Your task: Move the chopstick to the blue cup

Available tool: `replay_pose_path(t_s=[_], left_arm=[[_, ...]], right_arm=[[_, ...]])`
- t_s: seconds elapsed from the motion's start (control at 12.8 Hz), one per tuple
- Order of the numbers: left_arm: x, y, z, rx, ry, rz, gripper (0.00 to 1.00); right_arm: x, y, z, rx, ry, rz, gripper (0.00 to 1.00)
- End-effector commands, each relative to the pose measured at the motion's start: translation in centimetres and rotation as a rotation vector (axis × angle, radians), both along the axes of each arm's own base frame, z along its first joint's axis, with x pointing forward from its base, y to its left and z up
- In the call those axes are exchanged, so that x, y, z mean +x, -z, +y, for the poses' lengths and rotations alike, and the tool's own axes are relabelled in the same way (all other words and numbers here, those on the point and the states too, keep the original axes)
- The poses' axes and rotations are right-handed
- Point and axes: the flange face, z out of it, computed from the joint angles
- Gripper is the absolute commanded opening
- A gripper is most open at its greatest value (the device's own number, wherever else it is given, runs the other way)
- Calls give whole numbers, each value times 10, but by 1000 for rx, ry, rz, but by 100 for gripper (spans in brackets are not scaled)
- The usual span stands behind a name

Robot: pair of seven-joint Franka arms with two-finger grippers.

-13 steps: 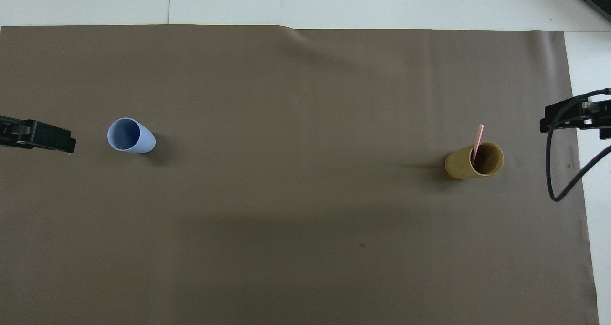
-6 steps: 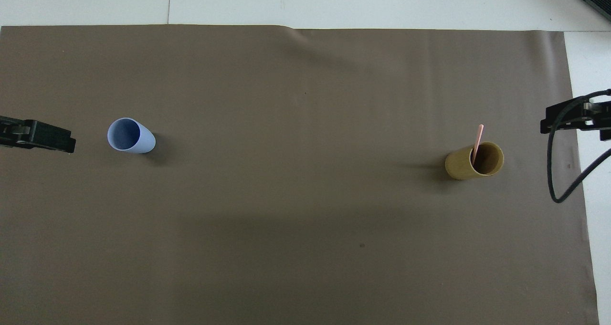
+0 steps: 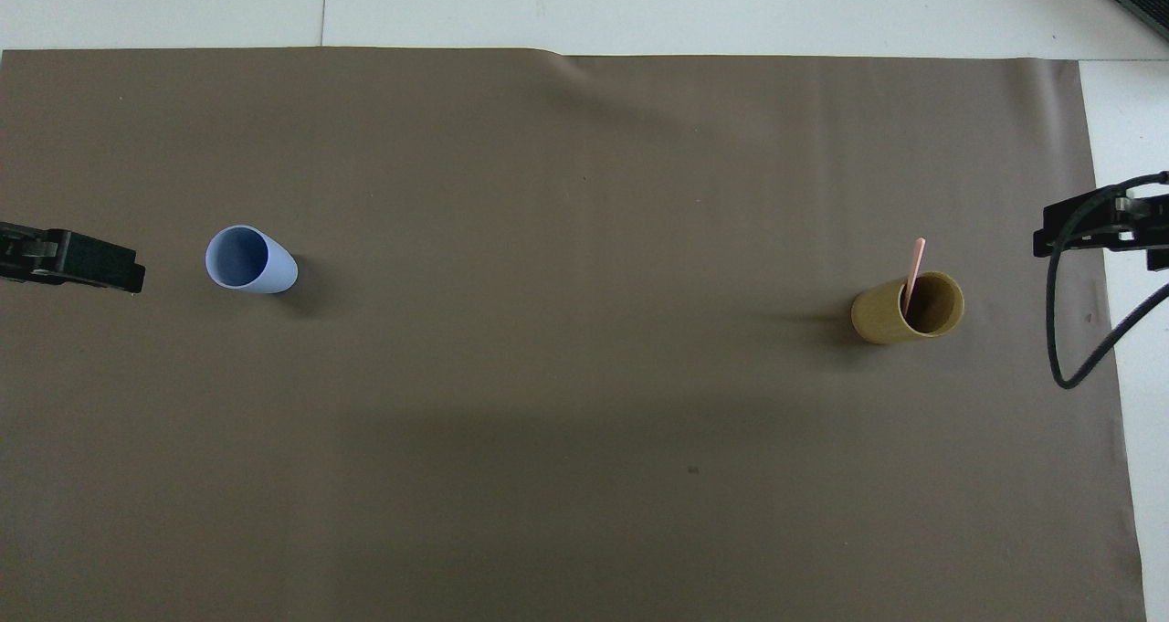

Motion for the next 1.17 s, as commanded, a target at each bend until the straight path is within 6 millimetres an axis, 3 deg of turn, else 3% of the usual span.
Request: replay_pose_path(t_s=[0.0,0.78,1.09], left_arm=[[-7,1,3,8,-8,-1,100],[1,5,3,-3,-4,-42,100],[17,44,24,-6,-47,-71,100]], right_arm=[[-9,-1,-1,15,-8,10,100],[-11,-1,-1,15,-8,11,100],[-11,-1,-1,15,-8,11,100]])
